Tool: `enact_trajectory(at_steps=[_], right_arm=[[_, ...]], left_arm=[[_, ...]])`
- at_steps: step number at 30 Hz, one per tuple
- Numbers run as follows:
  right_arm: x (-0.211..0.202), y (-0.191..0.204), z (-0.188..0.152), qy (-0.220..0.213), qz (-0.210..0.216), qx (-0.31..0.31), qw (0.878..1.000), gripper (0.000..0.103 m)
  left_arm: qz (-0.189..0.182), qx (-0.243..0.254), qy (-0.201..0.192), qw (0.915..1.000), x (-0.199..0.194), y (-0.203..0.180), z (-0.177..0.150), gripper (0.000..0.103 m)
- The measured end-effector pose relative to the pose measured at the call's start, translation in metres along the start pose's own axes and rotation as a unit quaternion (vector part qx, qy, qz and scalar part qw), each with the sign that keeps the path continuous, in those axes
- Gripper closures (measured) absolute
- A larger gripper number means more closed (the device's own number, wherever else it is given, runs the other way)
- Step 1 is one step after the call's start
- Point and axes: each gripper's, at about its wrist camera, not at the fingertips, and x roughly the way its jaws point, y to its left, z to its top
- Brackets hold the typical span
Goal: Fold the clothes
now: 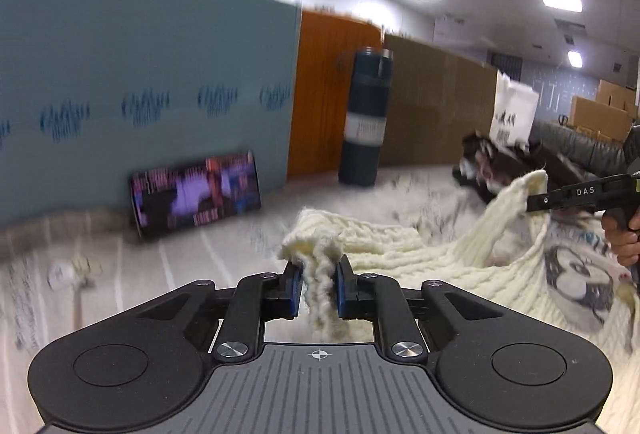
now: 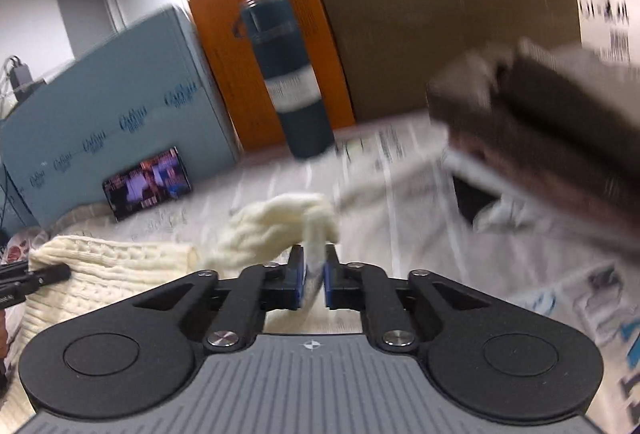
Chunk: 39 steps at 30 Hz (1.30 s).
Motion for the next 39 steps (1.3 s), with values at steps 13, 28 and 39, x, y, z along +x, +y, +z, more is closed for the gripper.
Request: enact_trajectory(at_steps=[13, 28, 39], right_arm=[[0.056, -0.013, 0.015, 0.055, -0.04, 0.006, 0.998, 0.091], [-0.076, -0.018, -0.025, -0.002, -0.091, 0.094, 0.991, 0.029], [-0.139, -0.006, -0.094, -0.004, -0.127, 0.173, 0.977, 0.019]], left_arm=[[0.069, -0.009, 0.074, 0.9948, 0.056, 0.03, 0.006, 0.048], [-0.07, 0.115, 0.048, 0.9897, -0.036, -0.044, -0.012, 0.018], [-0.187, 0.25, 0.086, 0.9461, -0.071, -0.099, -0.074, 0.016]])
